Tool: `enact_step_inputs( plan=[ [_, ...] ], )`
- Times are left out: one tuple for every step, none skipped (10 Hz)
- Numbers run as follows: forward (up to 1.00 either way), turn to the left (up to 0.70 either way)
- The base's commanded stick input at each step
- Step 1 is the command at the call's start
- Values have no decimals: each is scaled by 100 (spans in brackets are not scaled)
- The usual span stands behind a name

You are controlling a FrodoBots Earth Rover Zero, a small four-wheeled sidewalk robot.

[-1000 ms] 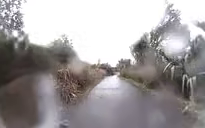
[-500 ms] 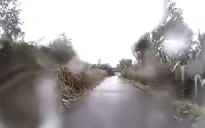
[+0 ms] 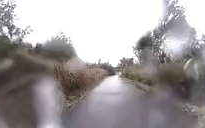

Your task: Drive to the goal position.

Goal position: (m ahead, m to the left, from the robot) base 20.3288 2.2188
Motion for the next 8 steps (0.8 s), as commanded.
enact_step_inputs(
  plan=[
    [85,-7],
    [85,0],
    [85,0],
    [85,0],
    [85,0],
    [85,0],
    [85,0],
    [85,0]
  ],
)
